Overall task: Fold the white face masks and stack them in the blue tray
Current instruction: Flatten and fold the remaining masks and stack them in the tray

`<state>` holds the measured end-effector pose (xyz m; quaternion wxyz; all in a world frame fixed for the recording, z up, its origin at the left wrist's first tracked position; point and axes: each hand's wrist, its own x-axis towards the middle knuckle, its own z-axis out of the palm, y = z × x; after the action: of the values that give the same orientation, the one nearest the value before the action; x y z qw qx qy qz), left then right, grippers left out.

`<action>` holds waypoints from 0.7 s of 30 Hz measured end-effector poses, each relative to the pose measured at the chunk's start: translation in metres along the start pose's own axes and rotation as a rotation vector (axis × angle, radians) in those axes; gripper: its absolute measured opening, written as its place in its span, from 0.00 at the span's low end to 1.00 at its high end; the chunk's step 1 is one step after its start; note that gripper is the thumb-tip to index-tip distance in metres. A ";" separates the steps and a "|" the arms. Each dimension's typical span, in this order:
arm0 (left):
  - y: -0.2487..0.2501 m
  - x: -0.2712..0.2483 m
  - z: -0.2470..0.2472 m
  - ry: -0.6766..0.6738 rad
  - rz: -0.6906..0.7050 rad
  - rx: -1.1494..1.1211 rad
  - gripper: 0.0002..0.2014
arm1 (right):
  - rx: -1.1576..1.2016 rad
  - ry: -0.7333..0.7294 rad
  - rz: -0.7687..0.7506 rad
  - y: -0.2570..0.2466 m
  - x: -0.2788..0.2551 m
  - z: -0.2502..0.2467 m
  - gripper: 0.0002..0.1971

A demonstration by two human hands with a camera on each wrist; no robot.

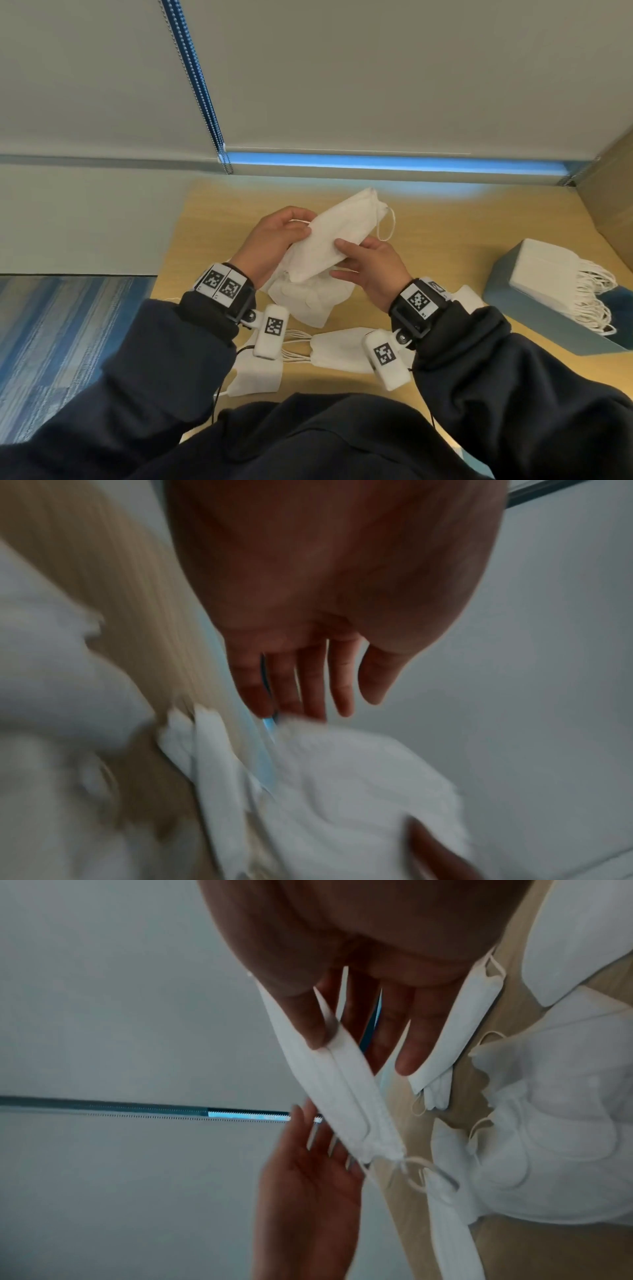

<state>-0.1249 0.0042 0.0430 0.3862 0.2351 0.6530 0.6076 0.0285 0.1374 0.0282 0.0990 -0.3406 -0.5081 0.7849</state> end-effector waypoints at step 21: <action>-0.068 -0.033 -0.115 0.341 -0.335 0.670 0.04 | 0.374 0.187 0.141 0.023 -0.039 -0.053 0.13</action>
<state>-0.1846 -0.1021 -0.0204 0.2681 0.1342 0.8985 0.3205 0.0955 0.1460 0.0118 0.1521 -0.4224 -0.3170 0.8354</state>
